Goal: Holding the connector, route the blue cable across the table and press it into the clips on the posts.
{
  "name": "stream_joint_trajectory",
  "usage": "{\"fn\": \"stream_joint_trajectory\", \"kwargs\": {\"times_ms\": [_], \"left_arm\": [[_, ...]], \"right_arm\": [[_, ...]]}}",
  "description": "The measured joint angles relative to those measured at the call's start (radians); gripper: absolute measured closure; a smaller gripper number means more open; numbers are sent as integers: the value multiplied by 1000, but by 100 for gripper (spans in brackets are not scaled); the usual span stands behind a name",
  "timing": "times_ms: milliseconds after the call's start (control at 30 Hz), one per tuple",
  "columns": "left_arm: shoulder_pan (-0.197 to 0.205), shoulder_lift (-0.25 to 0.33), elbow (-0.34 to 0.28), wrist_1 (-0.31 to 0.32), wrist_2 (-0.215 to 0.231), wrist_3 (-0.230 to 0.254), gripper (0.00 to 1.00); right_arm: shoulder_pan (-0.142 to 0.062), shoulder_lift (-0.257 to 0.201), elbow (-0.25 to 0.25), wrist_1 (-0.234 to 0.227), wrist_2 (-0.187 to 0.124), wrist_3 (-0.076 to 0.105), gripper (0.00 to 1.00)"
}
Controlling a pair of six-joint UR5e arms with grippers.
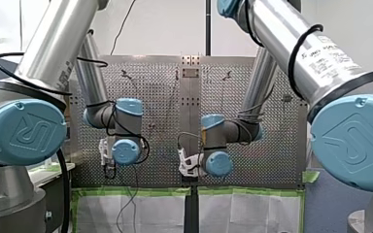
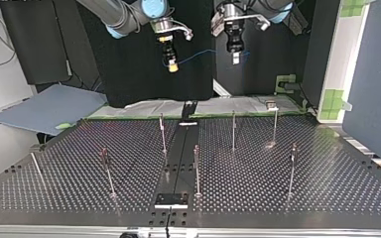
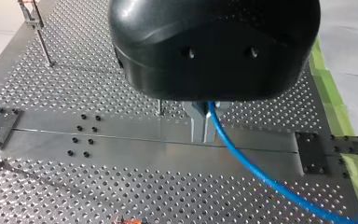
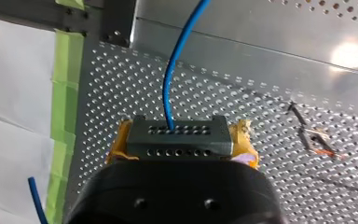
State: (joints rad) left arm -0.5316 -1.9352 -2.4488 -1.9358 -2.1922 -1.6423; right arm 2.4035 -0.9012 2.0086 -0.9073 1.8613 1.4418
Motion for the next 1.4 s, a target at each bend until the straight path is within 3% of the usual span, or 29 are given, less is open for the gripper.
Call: {"fn": "stream_joint_trajectory", "kwargs": {"times_ms": [300, 667, 833, 1033, 1400], "left_arm": [[0, 6, -8, -3, -2, -1, 100], [2, -3, 4, -9, -1, 4, 100], [6, 22, 11, -43, 2, -3, 100], [24, 74, 35, -95, -22, -7, 100], [53, 172, 103, -194, -92, -26, 100]], "right_arm": [[0, -43, 0, 67, 1, -1, 100], [2, -52, -7, 76, 0, -1, 100], [11, -91, -46, 109, -4, 30, 100], [6, -144, -99, 162, -44, 74, 100], [4, -239, -191, 255, -106, 85, 100]]}}
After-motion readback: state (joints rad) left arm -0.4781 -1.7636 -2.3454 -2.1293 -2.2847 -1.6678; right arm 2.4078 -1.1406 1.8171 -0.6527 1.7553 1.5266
